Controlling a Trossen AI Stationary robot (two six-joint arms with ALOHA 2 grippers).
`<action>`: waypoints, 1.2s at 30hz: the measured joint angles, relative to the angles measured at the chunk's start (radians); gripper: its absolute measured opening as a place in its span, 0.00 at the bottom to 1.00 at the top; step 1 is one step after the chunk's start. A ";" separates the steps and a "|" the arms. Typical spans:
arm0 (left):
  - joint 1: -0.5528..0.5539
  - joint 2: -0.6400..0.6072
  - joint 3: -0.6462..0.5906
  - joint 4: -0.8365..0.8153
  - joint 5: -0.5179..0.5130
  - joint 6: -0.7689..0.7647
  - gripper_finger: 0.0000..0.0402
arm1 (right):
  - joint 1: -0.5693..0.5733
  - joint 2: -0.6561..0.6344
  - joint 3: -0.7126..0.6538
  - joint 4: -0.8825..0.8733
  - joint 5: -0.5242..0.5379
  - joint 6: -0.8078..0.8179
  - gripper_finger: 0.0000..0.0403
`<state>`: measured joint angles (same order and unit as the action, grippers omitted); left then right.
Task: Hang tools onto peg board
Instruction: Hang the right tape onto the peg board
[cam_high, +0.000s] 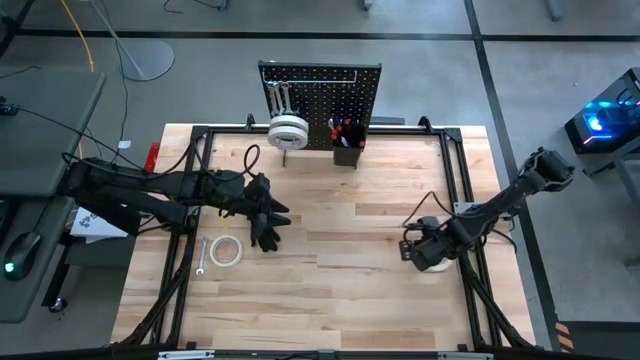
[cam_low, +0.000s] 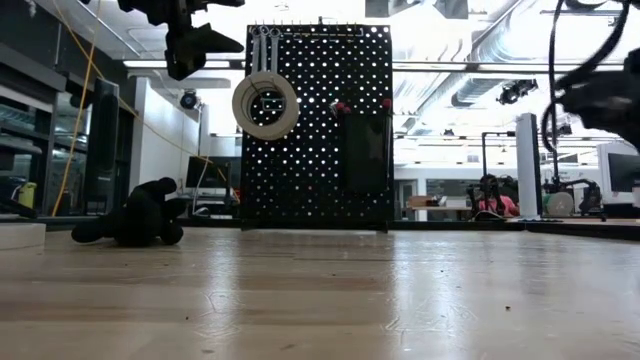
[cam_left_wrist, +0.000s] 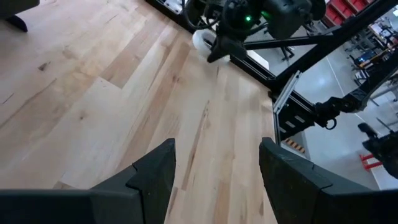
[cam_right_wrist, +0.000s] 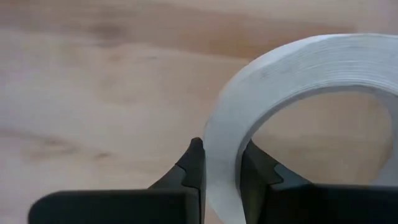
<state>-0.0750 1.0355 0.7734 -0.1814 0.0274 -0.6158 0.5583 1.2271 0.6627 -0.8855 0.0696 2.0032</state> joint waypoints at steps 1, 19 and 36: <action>0.000 0.000 0.000 0.000 -0.004 0.004 0.53 | 0.000 0.000 0.000 -0.035 -0.013 0.009 0.11; 0.002 0.000 0.000 0.002 -0.018 0.017 0.53 | -0.046 -0.006 -0.221 0.260 -0.071 -0.096 0.11; 0.003 0.000 0.001 0.000 -0.034 0.018 0.53 | -0.032 -0.099 -0.133 0.263 -0.004 -0.178 0.10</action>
<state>-0.0715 1.0359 0.7746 -0.1814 -0.0063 -0.5976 0.5267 1.1278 0.5292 -0.6226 0.0659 1.8251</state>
